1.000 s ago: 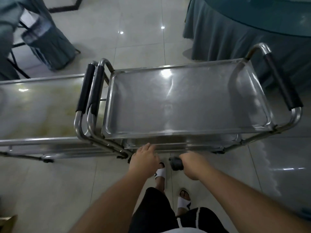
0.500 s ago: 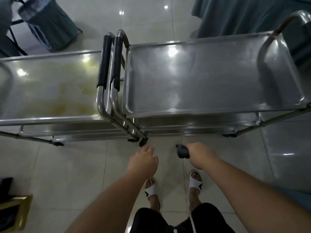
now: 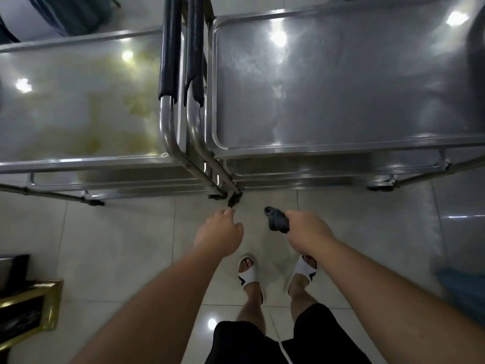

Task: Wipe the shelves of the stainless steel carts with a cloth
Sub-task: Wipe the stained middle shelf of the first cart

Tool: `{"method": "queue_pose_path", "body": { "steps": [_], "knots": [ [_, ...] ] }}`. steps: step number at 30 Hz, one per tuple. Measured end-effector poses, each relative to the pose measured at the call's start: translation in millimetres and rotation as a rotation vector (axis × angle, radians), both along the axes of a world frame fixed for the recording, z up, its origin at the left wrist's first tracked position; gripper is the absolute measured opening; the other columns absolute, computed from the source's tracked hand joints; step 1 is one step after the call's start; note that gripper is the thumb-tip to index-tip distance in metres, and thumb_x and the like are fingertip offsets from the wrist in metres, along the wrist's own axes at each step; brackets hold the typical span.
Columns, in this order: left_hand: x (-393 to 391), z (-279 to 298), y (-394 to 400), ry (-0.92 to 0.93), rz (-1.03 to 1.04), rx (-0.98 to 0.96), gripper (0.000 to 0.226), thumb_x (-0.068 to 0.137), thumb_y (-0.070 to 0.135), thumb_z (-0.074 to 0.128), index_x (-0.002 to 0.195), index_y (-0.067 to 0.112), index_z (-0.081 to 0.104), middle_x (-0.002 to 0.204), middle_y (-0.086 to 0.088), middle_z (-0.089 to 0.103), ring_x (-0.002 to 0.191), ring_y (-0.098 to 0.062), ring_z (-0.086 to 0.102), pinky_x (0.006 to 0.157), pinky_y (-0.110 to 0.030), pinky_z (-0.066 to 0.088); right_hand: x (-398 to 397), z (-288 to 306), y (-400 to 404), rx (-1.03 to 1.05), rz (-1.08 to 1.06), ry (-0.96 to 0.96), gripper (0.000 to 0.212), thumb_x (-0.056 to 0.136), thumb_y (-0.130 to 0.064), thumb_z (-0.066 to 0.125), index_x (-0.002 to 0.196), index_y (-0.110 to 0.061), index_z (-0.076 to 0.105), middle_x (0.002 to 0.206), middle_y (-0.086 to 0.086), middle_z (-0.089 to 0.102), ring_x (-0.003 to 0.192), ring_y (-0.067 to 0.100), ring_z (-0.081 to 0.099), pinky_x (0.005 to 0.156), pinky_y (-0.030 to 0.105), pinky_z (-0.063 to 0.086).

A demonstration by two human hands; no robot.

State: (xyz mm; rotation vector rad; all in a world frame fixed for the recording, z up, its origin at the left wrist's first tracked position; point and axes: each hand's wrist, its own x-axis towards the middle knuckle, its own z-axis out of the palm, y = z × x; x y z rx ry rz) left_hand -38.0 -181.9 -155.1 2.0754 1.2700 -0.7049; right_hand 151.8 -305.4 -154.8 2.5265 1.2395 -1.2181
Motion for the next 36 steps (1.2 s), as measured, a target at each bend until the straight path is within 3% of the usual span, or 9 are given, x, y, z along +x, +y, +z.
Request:
{"method": "queue_pose_path", "body": {
  "steps": [5,12,15,20,22,26,30,33,36],
  "knots": [
    [17.0,-36.2,18.3,0.001,0.089,0.018,0.061,0.106,0.042,0.043,0.163,0.022,0.036,0.161,-0.01,0.045,0.143,-0.035,0.045,0.113,-0.046,0.041,24.8,-25.5,33.3,0.082,0.016,0.023,0.028,0.094,-0.015,0.057,0.119,-0.028,0.059,0.087,-0.002,0.055,0.079,0.025,0.055,0.06,0.031,0.042],
    [42.2,-122.2,44.5,-0.074,0.266,0.072,0.058,0.101,0.041,0.052,0.155,0.023,0.041,0.15,-0.01,0.054,0.133,-0.037,0.053,0.103,-0.045,0.045,63.5,-86.6,83.4,0.172,0.033,0.036,0.049,0.091,-0.011,0.061,0.136,-0.029,0.056,0.089,0.0,0.058,0.083,0.027,0.06,0.068,0.035,0.05],
    [48.3,-163.5,58.6,-0.14,0.381,0.128,0.056,0.102,0.042,0.055,0.154,0.026,0.042,0.147,-0.012,0.057,0.132,-0.038,0.054,0.103,-0.046,0.045,76.0,-118.9,105.2,0.193,0.043,0.038,0.055,0.091,-0.01,0.06,0.14,-0.032,0.052,0.111,0.006,0.067,0.099,0.031,0.064,0.076,0.037,0.049],
    [47.7,-214.5,79.1,-0.448,0.655,0.214,0.057,0.103,0.037,0.06,0.154,0.017,0.044,0.15,-0.014,0.053,0.137,-0.036,0.051,0.114,-0.049,0.045,76.2,-166.1,126.2,0.486,-0.005,-0.01,0.059,0.088,-0.005,0.061,0.139,-0.032,0.055,0.123,0.004,0.068,0.108,0.032,0.064,0.082,0.04,0.053],
    [48.7,-229.2,88.8,-0.531,0.739,0.298,0.056,0.101,0.044,0.063,0.149,0.018,0.049,0.142,-0.007,0.06,0.127,-0.029,0.059,0.106,-0.048,0.053,74.7,-182.4,140.5,0.593,-0.039,-0.039,0.058,0.087,-0.005,0.061,0.137,-0.033,0.056,0.124,0.002,0.067,0.11,0.03,0.063,0.081,0.038,0.05],
    [57.4,-249.7,107.3,-0.853,0.866,0.412,0.023,0.1,0.039,0.068,0.122,0.034,0.061,0.104,0.016,0.07,0.09,0.004,0.068,0.065,-0.008,0.05,65.2,-210.4,173.5,0.809,-0.016,-0.145,0.057,0.09,-0.011,0.062,0.144,-0.025,0.053,0.128,0.005,0.068,0.114,0.031,0.064,0.089,0.04,0.052],
    [64.0,-273.3,124.0,-1.087,0.919,0.496,0.017,0.093,0.037,0.07,0.105,0.026,0.065,0.084,0.013,0.07,0.073,0.003,0.065,0.064,-0.012,0.05,40.9,-243.6,204.7,0.909,0.163,-0.153,0.057,0.093,-0.021,0.068,0.148,-0.021,0.051,0.132,0.004,0.067,0.12,0.027,0.062,0.105,0.045,0.05],
    [66.1,-292.1,131.5,-1.147,0.929,0.546,0.039,0.087,0.049,0.065,0.103,0.014,0.063,0.085,0.0,0.07,0.079,-0.013,0.069,0.069,-0.03,0.057,20.6,-279.1,210.7,0.64,0.383,0.061,0.077,0.09,-0.037,0.072,0.158,-0.025,0.036,0.155,0.005,0.048,0.143,0.029,0.043,0.12,0.047,0.035],
    [67.0,-304.6,136.8,-1.209,0.888,0.595,0.021,0.09,0.044,0.064,0.098,0.026,0.06,0.082,0.004,0.068,0.079,-0.02,0.069,0.073,-0.04,0.059,20.8,-301.2,219.3,0.33,0.652,0.129,0.097,0.088,-0.061,0.056,0.166,-0.024,0.013,0.174,0.0,0.002,0.159,0.023,-0.006,0.129,0.046,-0.003]
  ]
}}
